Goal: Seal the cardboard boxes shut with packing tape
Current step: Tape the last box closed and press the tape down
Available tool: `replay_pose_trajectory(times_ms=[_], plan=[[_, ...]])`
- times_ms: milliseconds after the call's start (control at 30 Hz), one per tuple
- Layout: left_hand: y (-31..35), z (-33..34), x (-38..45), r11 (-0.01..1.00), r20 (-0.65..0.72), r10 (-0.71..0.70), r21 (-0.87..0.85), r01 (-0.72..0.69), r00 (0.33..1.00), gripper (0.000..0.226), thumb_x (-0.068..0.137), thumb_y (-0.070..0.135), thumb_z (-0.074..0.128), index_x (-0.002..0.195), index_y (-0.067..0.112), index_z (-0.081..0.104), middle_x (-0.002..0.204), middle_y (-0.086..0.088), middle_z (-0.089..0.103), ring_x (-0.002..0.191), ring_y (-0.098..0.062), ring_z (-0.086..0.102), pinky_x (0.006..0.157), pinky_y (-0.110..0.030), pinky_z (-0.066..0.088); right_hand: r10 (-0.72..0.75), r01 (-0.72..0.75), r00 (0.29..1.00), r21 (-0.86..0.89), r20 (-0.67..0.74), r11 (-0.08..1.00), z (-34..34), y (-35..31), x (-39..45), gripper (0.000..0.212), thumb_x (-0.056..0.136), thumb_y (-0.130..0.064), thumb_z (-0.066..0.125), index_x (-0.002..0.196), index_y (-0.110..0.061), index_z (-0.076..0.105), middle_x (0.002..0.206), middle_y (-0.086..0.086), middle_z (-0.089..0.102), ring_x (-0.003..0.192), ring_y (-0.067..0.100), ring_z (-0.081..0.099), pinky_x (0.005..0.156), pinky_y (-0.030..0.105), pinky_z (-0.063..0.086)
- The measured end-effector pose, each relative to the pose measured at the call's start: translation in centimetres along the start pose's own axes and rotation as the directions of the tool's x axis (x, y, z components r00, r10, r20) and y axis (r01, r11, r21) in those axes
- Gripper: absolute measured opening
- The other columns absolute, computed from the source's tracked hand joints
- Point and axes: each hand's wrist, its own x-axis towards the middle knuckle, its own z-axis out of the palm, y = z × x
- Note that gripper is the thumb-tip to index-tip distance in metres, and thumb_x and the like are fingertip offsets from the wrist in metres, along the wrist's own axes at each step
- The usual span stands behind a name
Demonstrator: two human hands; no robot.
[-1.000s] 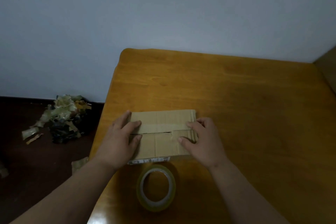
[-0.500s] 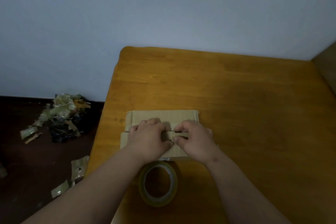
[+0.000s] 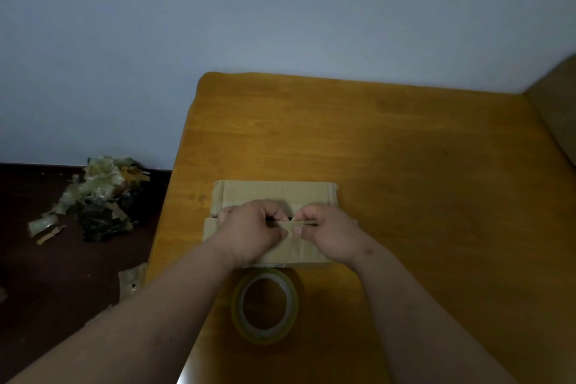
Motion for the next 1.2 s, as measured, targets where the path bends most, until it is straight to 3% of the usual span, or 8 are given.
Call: replay_pose_trajectory(times_ms=[467,600,733,833,933,1033,1133,1200], plan=[[0.4,0.3,0.0,0.997,-0.019,-0.003,0.081,0.005,1.0,0.016,0.09,0.032,0.063,0.082,0.044,0.056,0.092,0.019,0.063,0.096,-0.004,0.054,0.09,-0.029,0.018,-0.039,0.031,0.997,-0.113,-0.068,0.993,0.5,-0.2,-0.1,0.015,0.1,-0.039,0.049,0.091,-0.034,0.06,0.098,-0.013,0.063,0.103,0.014,0.055,0.095,0.041,0.03],[-0.6,-0.3,-0.7,0.997,-0.15,0.081,0.006,-0.081,0.985,0.041,0.091,0.02,0.063,0.124,0.044,0.058,0.12,0.017,0.056,0.124,-0.01,0.047,0.113,-0.04,0.024,-0.115,0.069,0.972,-0.22,-0.204,0.973,0.7,-0.1,-0.4,0.021,0.1,-0.038,0.047,0.113,-0.038,0.064,0.113,-0.012,0.057,0.114,0.013,0.048,0.094,0.039,0.029],[-3.8,-2.3,-2.3,0.989,-0.587,-0.045,-0.139,-0.046,0.808,0.043,0.091,0.016,0.063,0.129,0.034,0.054,0.116,0.013,0.053,0.112,-0.013,0.052,0.108,-0.054,0.033,-0.246,0.118,0.772,-0.249,-0.586,0.961,1.9,0.7,-2.3,0.034,0.089,-0.03,0.061,0.124,-0.03,0.06,0.117,-0.006,0.045,0.117,0.017,0.036,0.097,0.037,0.029],[-6.8,-2.7,-4.1,0.899,-0.607,-0.372,-0.423,0.111,0.702,0.022,0.093,0.023,0.058,0.109,0.037,0.052,0.099,0.012,0.057,0.095,-0.016,0.058,0.099,-0.057,0.044,-0.324,0.178,0.627,-0.275,-0.708,0.945,3.9,1.2,-3.9,0.026,0.078,-0.025,0.061,0.104,-0.025,0.061,0.105,-0.003,0.044,0.105,0.015,0.036,0.086,0.037,0.03],[-9.1,-1.4,-6.8,0.811,-0.514,-0.541,-0.53,0.249,0.666,0.011,0.097,0.02,0.053,0.099,0.03,0.051,0.091,0.006,0.057,0.081,-0.022,0.059,0.083,-0.048,0.053,-0.426,0.277,0.719,-0.336,-0.549,0.9,7.2,1.3,-5.4,0.014,0.084,-0.035,0.048,0.091,-0.026,0.056,0.093,-0.009,0.043,0.092,0.01,0.037,0.082,0.034,0.039],[-11.1,1.0,-8.8,0.846,-0.44,-0.499,-0.436,0.308,0.747,0.008,0.097,0.014,0.054,0.095,0.02,0.058,0.087,-0.003,0.062,0.075,-0.025,0.061,0.069,-0.037,0.05,-0.475,0.354,0.846,-0.408,-0.244,0.841,10.1,1.5,-6.7,0.022,0.089,-0.042,0.044,0.097,-0.027,0.059,0.099,-0.009,0.051,0.096,0.009,0.041,0.093,0.038,0.042],[-12.4,3.4,-9.6,0.906,-0.234,-0.399,-0.248,0.342,0.886,0.014,0.097,0.015,0.055,0.103,0.026,0.062,0.098,-0.001,0.066,0.073,-0.012,0.058,0.065,-0.027,0.047,-0.335,0.323,0.94,-0.495,0.068,0.806,11.6,1.5,-7.4,0.045,0.09,-0.056,0.045,0.121,-0.025,0.058,0.127,-0.006,0.051,0.124,0.014,0.037,0.116,0.042,0.017],[-12.9,4.6,-9.7,0.952,-0.103,-0.293,-0.121,0.28,0.951,0.029,0.097,0.016,0.056,0.123,0.027,0.061,0.124,-0.001,0.06,0.095,-0.011,0.059,0.084,-0.024,0.046,-0.285,0.323,0.945,-0.583,0.158,0.746,12.4,1.6,-7.4,0.06,0.085,-0.065,0.048,0.129,-0.025,0.055,0.134,-0.004,0.049,0.131,0.018,0.032,0.116,0.046,0.005]])
